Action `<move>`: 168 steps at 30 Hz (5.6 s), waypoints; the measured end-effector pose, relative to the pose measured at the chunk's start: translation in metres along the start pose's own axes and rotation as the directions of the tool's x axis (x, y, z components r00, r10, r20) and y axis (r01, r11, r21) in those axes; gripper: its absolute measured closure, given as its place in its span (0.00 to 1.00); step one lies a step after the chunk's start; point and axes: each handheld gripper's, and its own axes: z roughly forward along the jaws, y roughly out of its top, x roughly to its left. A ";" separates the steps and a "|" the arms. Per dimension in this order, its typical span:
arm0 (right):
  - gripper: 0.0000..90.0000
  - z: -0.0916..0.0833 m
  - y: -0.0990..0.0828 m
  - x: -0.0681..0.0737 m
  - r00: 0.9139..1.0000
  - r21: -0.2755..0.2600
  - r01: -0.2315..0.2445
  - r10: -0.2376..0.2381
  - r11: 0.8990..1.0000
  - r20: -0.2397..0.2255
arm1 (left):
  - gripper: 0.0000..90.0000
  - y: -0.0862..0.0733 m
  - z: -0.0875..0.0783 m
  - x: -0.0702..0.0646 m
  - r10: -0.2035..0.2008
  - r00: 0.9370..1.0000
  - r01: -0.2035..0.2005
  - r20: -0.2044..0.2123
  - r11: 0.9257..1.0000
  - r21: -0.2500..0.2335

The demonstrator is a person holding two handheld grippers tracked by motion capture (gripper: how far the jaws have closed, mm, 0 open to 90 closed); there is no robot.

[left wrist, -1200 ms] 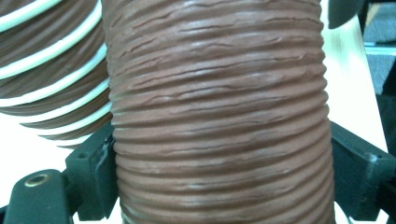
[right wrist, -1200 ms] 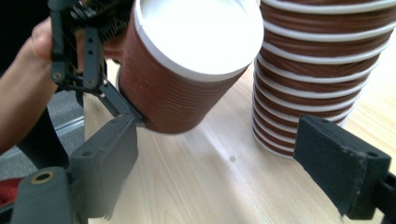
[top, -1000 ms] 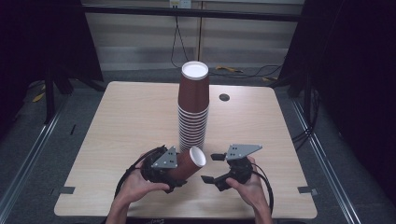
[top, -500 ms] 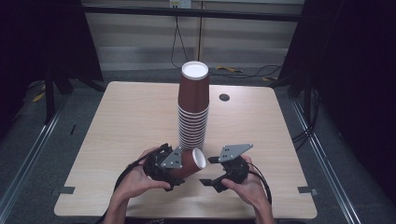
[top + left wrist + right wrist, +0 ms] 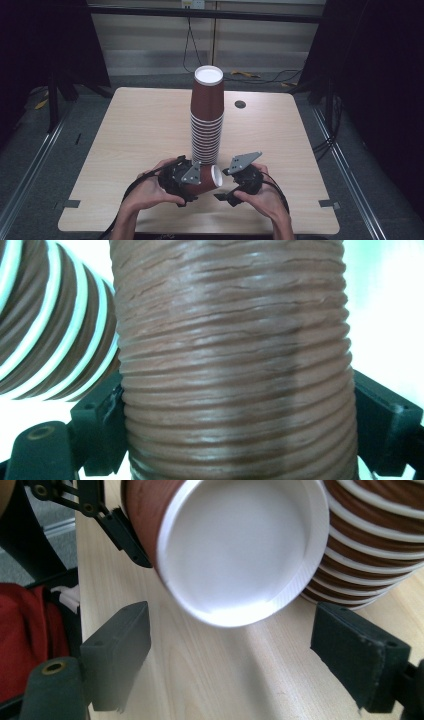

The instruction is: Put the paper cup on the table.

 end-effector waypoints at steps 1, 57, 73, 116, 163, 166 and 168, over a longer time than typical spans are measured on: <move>0.18 0.000 0.000 0.000 1.000 0.000 0.000 0.000 1.000 0.000 | 0.14 0.000 0.000 -0.001 0.003 1.000 -0.003 0.004 1.000 0.002; 0.24 0.017 0.022 -0.005 0.973 0.093 0.030 -0.008 0.995 -0.229 | 0.12 -0.002 0.007 -0.005 0.064 0.992 -0.051 0.113 0.993 -0.109; 0.24 0.012 0.021 -0.007 0.973 0.076 0.026 -0.008 0.997 -0.230 | 0.14 -0.008 -0.003 -0.001 0.058 0.993 -0.030 0.103 0.967 -0.254; 0.24 -0.007 -0.014 -0.014 0.982 -0.078 -0.090 0.076 0.993 -0.171 | 0.17 -0.050 -0.030 -0.005 -0.204 0.979 0.182 0.027 0.796 -0.578; 0.24 0.004 -0.018 -0.004 0.971 -0.309 -0.048 -0.028 0.950 -0.236 | 0.00 -0.051 0.002 -0.011 -0.219 0.967 0.247 0.127 0.710 -0.660; 0.24 0.007 -0.017 -0.004 0.969 -0.301 -0.047 -0.030 0.953 -0.247 | 0.00 -0.051 0.004 -0.011 -0.207 0.968 0.249 0.143 0.709 -0.659; 0.24 0.007 -0.017 -0.004 0.969 -0.292 -0.048 -0.027 0.955 -0.247 | 0.02 -0.051 0.005 -0.010 -0.201 0.968 0.251 0.153 0.702 -0.666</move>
